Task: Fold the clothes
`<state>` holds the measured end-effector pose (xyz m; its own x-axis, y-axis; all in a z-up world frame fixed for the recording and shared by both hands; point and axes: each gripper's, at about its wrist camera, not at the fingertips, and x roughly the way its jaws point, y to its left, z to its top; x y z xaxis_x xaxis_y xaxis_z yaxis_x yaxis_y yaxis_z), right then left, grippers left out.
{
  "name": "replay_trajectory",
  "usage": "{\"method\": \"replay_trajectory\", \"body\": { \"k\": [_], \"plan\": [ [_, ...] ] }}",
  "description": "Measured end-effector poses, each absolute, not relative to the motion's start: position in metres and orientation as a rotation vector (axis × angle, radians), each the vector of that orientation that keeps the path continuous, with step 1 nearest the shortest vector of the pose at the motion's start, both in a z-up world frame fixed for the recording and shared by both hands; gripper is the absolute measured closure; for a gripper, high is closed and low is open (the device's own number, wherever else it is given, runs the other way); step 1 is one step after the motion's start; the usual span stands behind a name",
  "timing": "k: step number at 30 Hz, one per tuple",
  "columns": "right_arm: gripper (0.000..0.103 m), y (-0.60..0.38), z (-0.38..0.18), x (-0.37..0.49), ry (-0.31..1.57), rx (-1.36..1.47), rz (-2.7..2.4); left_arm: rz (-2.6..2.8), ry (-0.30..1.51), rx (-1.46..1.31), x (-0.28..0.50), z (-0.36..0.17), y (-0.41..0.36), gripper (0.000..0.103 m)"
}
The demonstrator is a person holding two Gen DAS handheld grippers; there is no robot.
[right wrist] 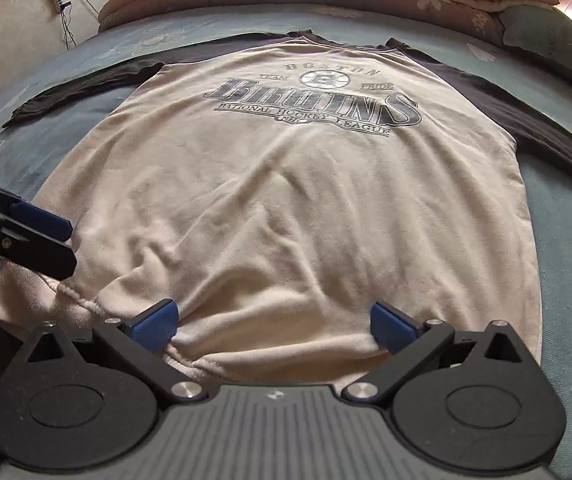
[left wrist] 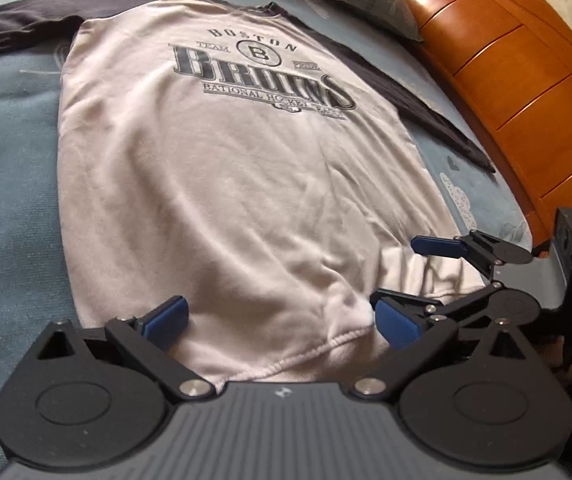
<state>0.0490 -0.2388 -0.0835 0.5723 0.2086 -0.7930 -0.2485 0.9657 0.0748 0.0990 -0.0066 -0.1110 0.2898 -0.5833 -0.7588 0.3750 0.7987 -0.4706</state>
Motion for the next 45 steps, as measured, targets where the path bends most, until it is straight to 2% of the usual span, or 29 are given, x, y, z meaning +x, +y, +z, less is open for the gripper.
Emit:
{"method": "replay_trajectory", "body": {
  "k": [12,19,27,34,45],
  "plan": [
    [0.0,-0.239,-0.077,0.056,0.974,-0.087,0.265,-0.719,1.089,0.003,0.047,-0.096,-0.012,0.002],
    [0.0,-0.289,-0.039,0.056,0.97,-0.013,0.245,-0.812,0.984,-0.052,0.059,-0.077,-0.025,0.002],
    [0.0,-0.318,-0.052,0.033,0.999,0.035,0.176,-0.803,1.1,-0.132,0.071,-0.104,-0.044,0.003],
    [0.0,-0.313,-0.054,0.026,0.976,0.082,0.193,-0.75,1.049,-0.099,0.075,-0.088,-0.035,0.002],
    [0.0,-0.278,-0.068,0.029,1.015,-0.029,0.235,-0.683,1.147,-0.119,0.077,-0.108,-0.03,0.002]
  ]
}}
